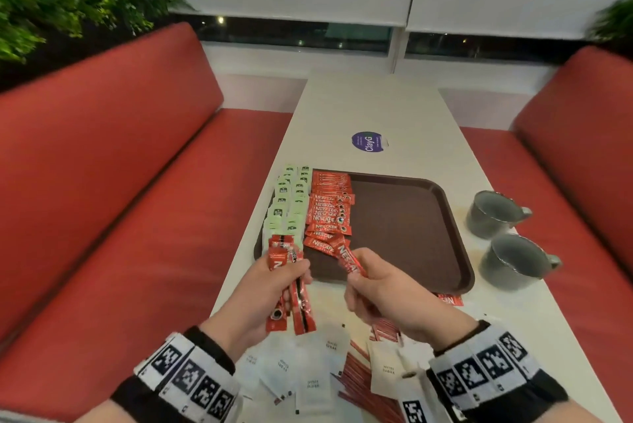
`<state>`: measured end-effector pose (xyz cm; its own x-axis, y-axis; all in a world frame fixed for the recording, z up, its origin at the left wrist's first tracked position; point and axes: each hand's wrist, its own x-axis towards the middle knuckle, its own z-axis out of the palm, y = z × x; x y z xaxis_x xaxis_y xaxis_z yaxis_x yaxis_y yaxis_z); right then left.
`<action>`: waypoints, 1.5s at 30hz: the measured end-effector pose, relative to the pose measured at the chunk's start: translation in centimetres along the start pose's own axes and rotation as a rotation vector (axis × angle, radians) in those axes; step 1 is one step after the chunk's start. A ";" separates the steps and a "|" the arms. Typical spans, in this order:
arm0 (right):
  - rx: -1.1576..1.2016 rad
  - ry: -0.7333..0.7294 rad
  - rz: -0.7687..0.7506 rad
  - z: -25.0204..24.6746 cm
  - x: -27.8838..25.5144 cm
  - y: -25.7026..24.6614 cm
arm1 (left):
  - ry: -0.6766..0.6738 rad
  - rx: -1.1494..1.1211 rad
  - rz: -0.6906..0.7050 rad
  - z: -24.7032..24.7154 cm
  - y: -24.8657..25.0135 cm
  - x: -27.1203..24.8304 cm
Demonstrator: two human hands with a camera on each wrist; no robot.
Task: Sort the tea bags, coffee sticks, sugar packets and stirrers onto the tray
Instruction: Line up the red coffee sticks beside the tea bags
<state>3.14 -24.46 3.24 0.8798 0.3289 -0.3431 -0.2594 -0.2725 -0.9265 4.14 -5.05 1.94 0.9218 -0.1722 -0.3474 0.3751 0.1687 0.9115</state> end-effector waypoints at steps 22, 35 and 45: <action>-0.641 0.257 0.171 -1.6 10.4 -0.3 | 0.286 -0.106 -0.070 -10.4 -2.1 -0.2; -1.122 0.251 0.264 -0.8 15.3 1.3 | 0.339 -0.122 -0.103 -12.8 -2.9 1.9; -1.139 0.259 0.213 -1.4 16.5 1.3 | 0.333 -0.149 -0.109 -12.8 -2.6 3.0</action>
<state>17.87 -20.70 -3.36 0.9501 0.0229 -0.3110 -0.0217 -0.9900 -0.1391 7.18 6.43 -4.26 0.8478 0.1240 -0.5156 0.4604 0.3102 0.8317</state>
